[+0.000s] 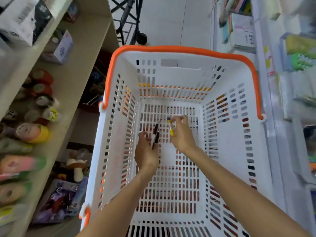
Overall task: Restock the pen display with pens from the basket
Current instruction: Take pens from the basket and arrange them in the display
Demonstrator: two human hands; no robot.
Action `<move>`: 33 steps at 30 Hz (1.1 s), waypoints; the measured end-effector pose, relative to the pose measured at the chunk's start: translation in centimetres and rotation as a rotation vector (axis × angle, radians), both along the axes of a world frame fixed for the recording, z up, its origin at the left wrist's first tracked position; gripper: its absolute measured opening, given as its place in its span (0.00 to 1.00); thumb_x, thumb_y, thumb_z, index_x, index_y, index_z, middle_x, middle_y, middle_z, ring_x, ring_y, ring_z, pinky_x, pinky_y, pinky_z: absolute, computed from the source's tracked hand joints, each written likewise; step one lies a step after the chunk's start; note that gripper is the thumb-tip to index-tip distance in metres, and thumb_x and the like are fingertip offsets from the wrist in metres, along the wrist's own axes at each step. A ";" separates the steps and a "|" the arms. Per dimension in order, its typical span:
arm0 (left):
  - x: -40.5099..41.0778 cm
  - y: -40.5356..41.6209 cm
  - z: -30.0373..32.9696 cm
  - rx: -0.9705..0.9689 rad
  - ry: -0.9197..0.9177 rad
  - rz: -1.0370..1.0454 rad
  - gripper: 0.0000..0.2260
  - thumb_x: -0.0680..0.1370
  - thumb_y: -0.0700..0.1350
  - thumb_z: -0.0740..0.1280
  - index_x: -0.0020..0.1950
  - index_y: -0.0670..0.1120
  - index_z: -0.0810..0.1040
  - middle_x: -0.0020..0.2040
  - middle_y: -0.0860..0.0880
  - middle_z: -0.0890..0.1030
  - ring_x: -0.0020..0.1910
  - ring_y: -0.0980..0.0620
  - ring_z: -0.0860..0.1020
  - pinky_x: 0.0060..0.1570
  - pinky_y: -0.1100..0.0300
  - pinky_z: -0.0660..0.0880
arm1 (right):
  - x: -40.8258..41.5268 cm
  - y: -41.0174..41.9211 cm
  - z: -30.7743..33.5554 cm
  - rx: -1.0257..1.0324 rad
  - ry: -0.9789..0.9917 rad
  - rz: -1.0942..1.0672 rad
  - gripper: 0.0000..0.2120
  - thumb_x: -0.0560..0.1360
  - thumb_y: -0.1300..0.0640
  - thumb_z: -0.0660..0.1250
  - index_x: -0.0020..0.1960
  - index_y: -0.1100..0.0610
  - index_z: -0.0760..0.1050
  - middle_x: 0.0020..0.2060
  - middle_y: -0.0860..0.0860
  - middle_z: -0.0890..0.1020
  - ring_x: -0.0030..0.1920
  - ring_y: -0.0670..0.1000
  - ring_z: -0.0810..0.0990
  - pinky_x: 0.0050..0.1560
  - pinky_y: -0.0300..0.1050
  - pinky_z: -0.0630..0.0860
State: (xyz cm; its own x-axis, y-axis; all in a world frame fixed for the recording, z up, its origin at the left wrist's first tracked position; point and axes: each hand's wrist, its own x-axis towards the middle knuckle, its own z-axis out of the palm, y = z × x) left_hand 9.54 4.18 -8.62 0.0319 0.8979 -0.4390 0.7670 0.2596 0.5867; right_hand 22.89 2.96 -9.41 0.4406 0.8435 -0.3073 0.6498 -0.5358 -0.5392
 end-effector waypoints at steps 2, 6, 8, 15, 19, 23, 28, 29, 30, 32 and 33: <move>0.3 0.1 0.0 -0.029 0.022 -0.022 0.11 0.78 0.46 0.67 0.58 0.48 0.72 0.53 0.50 0.80 0.43 0.51 0.76 0.40 0.58 0.69 | -0.9 -1.5 -0.3 0.030 0.211 -0.155 0.17 0.73 0.68 0.68 0.57 0.54 0.70 0.52 0.50 0.69 0.37 0.49 0.75 0.36 0.46 0.77; 0.6 0.6 0.1 -0.109 0.013 -0.123 0.12 0.78 0.49 0.67 0.59 0.47 0.76 0.54 0.50 0.81 0.51 0.49 0.79 0.46 0.61 0.70 | -3.0 -3.4 -1.1 0.030 0.458 -0.306 0.17 0.72 0.66 0.71 0.60 0.60 0.76 0.44 0.49 0.79 0.43 0.45 0.78 0.42 0.27 0.73; 0.5 0.9 -0.4 -0.170 -0.030 -0.167 0.13 0.78 0.48 0.67 0.61 0.46 0.77 0.56 0.49 0.81 0.52 0.48 0.79 0.48 0.61 0.72 | -3.5 -3.6 -0.6 0.049 0.580 -0.426 0.17 0.72 0.68 0.70 0.61 0.63 0.76 0.49 0.53 0.81 0.48 0.48 0.79 0.50 0.31 0.75; 0.1 1.0 0.0 -0.524 -0.284 -0.102 0.15 0.80 0.47 0.64 0.64 0.41 0.74 0.61 0.41 0.79 0.57 0.43 0.78 0.59 0.51 0.76 | -3.0 -4.3 1.2 -0.124 0.873 -0.511 0.20 0.74 0.70 0.66 0.65 0.63 0.74 0.59 0.58 0.79 0.58 0.55 0.79 0.57 0.43 0.77; -1.1 -0.4 1.4 -0.605 -0.316 -0.075 0.21 0.80 0.51 0.64 0.68 0.40 0.71 0.58 0.40 0.78 0.56 0.44 0.78 0.54 0.53 0.78 | -3.2 -5.5 3.3 -0.156 0.932 -0.450 0.15 0.75 0.70 0.64 0.61 0.63 0.76 0.54 0.55 0.81 0.52 0.51 0.81 0.53 0.41 0.78; -1.9 -2.3 4.5 -0.637 -0.430 -0.034 0.18 0.80 0.51 0.63 0.62 0.39 0.74 0.45 0.43 0.80 0.42 0.48 0.79 0.42 0.57 0.78 | -3.5 -7.2 6.5 -0.135 0.930 -0.419 0.15 0.76 0.69 0.65 0.62 0.63 0.75 0.57 0.57 0.80 0.52 0.51 0.81 0.47 0.38 0.79; -2.5 -4.4 10.7 -0.647 -0.574 -0.150 0.11 0.82 0.50 0.60 0.53 0.44 0.76 0.51 0.40 0.83 0.48 0.46 0.83 0.46 0.56 0.81 | -3.5 -9.3 12.7 -0.073 0.655 -0.334 0.18 0.74 0.58 0.70 0.63 0.58 0.76 0.60 0.52 0.79 0.51 0.47 0.79 0.49 0.36 0.76; -2.7 -4.6 12.0 -0.648 -0.578 -0.166 0.11 0.82 0.50 0.59 0.54 0.44 0.76 0.50 0.42 0.83 0.46 0.48 0.83 0.46 0.57 0.81 | -3.4 -9.8 13.7 -0.059 0.607 -0.286 0.18 0.74 0.55 0.70 0.63 0.57 0.77 0.58 0.50 0.79 0.53 0.47 0.78 0.53 0.38 0.74; -2.9 -4.9 13.3 -0.656 -0.595 -0.176 0.12 0.82 0.50 0.60 0.56 0.43 0.75 0.50 0.41 0.82 0.44 0.48 0.83 0.46 0.56 0.81 | -3.4 -10.3 14.8 -0.040 0.591 -0.254 0.18 0.74 0.54 0.70 0.63 0.56 0.77 0.54 0.47 0.80 0.52 0.45 0.77 0.52 0.37 0.73; -3.5 -5.2 15.4 -0.676 -0.643 -0.215 0.15 0.81 0.50 0.60 0.60 0.40 0.74 0.49 0.39 0.80 0.41 0.47 0.80 0.45 0.55 0.80 | -3.4 -11.0 16.9 -0.005 0.598 -0.220 0.17 0.74 0.53 0.71 0.61 0.55 0.78 0.46 0.44 0.79 0.44 0.40 0.75 0.43 0.33 0.71; -3.8 -5.4 16.3 -0.676 -0.665 -0.233 0.16 0.81 0.50 0.60 0.60 0.39 0.74 0.46 0.40 0.79 0.38 0.48 0.79 0.41 0.57 0.80 | -3.3 -11.3 17.5 0.018 0.593 -0.215 0.16 0.73 0.53 0.71 0.60 0.54 0.79 0.47 0.44 0.79 0.44 0.40 0.75 0.41 0.33 0.71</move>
State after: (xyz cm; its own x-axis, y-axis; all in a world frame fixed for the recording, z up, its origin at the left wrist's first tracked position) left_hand 5.75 -1.20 7.73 0.6041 0.4028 -0.6876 0.4086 0.5842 0.7012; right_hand 19.55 -8.32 8.13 0.3598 0.7624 -0.5379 0.1165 -0.6087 -0.7848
